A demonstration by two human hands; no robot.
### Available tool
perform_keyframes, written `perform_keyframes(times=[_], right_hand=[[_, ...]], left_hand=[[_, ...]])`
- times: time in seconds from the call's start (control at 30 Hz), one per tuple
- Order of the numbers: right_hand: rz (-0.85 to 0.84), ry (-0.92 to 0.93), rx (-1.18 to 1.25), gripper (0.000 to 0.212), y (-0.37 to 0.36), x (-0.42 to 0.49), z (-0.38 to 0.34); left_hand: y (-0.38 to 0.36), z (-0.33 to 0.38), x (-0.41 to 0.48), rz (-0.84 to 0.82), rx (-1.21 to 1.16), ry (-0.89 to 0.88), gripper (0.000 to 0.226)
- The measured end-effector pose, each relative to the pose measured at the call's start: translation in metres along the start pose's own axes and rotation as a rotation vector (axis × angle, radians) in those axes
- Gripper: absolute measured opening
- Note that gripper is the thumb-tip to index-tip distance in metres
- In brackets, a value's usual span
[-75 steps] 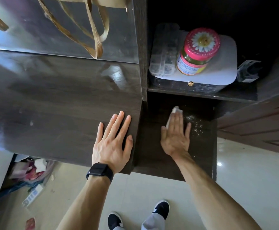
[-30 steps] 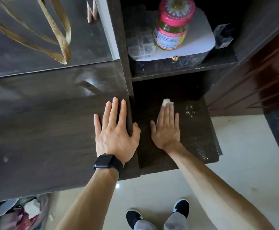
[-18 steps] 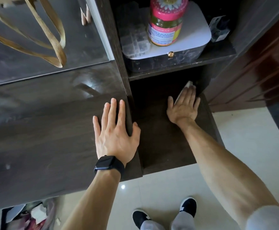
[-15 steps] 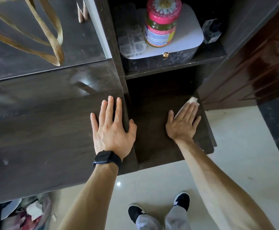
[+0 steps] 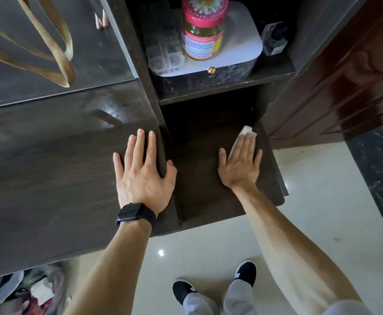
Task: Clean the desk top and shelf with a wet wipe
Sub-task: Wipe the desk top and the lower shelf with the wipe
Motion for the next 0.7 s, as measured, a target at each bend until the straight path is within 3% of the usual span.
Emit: perform_keyframes(times=[0.1,0.2,0.37,0.47,0.6,0.7], right_hand=[[-0.01,-0.044,0.007,0.084,-0.008,-0.058,0.027],[-0.019,0.04,-0.048,0.086,-0.015,-0.09,0.019],[0.002,0.214,-0.087,0.079,0.001,-0.022,-0.012],[0.021,0.13,-0.074,0.077,0.003,0.0,-0.003],[0.092,-0.135,0.009,0.084,-0.015,-0.076,0.029],[0.083,-0.067,0.021,0.082,-0.034,-0.133,0.016]], left_hand=[[0.001,0.001,0.002,-0.009,-0.002,-0.003,0.072],[0.003,0.002,0.002,-0.01,-0.005,0.006,0.071],[0.002,0.004,-0.001,-0.014,-0.001,-0.002,0.071],[0.0,0.007,0.001,-0.004,-0.005,0.004,0.071],[0.001,0.003,0.0,-0.026,0.002,0.011,0.072],[0.004,-0.001,0.002,-0.037,0.012,0.006,0.071]])
Point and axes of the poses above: each hand's wrist, its own x-axis towards the middle knuckle, its own y-axis out of the back of the hand, z = x × y, the point moved 5 cm from there along x, towards the middle knuckle, and after that the axes turned 2 degrees about z, right-handed, at the moved point
